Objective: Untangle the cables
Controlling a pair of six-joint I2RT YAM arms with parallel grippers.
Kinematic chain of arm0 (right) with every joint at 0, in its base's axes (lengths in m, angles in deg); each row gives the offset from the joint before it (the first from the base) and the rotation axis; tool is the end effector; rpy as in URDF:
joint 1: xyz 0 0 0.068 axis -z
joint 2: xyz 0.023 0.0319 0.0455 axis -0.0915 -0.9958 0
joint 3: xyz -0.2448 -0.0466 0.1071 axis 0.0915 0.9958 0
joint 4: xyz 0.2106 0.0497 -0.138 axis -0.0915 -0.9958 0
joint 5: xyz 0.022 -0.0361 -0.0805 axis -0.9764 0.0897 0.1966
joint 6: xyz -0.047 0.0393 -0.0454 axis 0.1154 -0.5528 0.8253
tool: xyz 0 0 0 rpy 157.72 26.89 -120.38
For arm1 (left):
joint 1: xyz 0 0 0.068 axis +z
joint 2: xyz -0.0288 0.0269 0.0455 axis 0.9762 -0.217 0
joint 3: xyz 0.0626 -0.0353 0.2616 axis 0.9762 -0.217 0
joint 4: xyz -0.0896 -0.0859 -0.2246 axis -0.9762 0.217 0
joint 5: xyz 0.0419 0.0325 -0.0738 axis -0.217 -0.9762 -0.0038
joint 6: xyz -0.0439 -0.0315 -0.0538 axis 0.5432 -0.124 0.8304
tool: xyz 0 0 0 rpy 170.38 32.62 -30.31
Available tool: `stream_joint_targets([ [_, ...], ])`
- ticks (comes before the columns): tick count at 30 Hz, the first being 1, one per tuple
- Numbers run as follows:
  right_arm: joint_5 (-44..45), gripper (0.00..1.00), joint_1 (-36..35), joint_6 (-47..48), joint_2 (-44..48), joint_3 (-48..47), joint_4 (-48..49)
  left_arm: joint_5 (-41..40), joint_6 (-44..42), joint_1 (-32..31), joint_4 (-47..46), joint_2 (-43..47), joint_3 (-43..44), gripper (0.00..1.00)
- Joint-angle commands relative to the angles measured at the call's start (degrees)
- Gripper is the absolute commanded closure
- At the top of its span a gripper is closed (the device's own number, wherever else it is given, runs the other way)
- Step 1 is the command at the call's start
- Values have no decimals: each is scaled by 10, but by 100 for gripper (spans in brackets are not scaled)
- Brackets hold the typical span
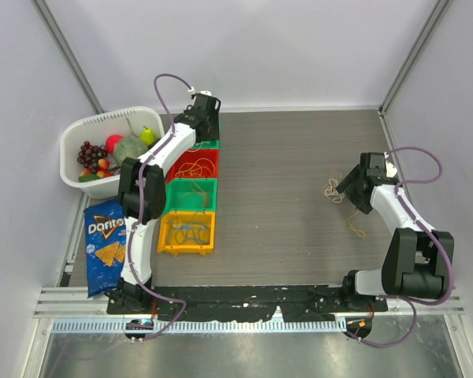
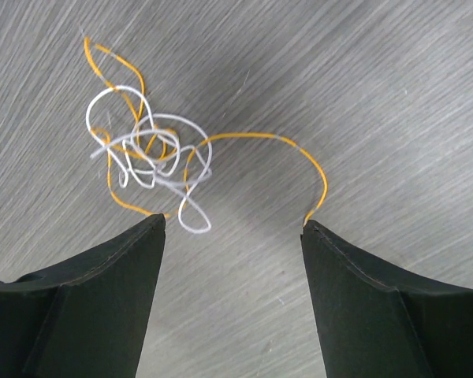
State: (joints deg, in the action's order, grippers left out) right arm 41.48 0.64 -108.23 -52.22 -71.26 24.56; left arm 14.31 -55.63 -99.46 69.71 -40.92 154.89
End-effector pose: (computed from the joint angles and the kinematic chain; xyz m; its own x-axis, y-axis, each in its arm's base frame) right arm 0.2680 -0.0378 0.1884 -0.5883 0.6253 -0.5127 0.6284 0.7526 0.1969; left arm 0.4878 -0.1735 0.2255 -0.6692 -0.0664 -0.7401 -0.0913 0.9958 -0.0068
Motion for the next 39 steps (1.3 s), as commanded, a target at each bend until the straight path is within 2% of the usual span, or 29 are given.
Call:
stream_joint_targets([
  [1,12,24,16,-6,-30,-20,71,-8,14,-1,14,72,16,30],
  [6,-26,24,18,15,-87,-26,110,21,21,-37,1,163,-26,28],
  [8,-59,31,14,21,-109,-28,121,58,34,-59,-22,206,-69,28],
  [10,-99,40,-3,20,-116,-18,141,99,44,-86,-61,253,-130,29],
  [12,-92,52,-35,26,-117,-13,145,115,54,-117,-98,297,-198,30],
  [13,-90,66,-59,31,-113,-9,139,121,60,-131,-110,318,-222,30],
  [15,-90,83,-103,28,-97,6,133,150,63,-160,-129,350,-268,32],
  [17,-115,89,-142,10,-69,32,129,184,60,-182,-139,391,-318,34],
  [21,-199,99,-213,-40,49,120,160,280,86,-194,-219,457,-459,35],
  [25,-260,99,-230,-70,135,190,184,322,132,-213,-297,495,-554,35],
  [29,-348,99,-233,-57,195,191,192,317,137,-268,-355,479,-591,31],
  [32,-363,99,-235,-42,214,160,158,328,123,-291,-394,447,-603,28],
  [36,-383,99,-234,-21,230,103,99,351,113,-295,-507,426,-642,34],
  [39,-411,99,-234,-40,245,77,95,325,111,-296,-549,418,-661,32],
])
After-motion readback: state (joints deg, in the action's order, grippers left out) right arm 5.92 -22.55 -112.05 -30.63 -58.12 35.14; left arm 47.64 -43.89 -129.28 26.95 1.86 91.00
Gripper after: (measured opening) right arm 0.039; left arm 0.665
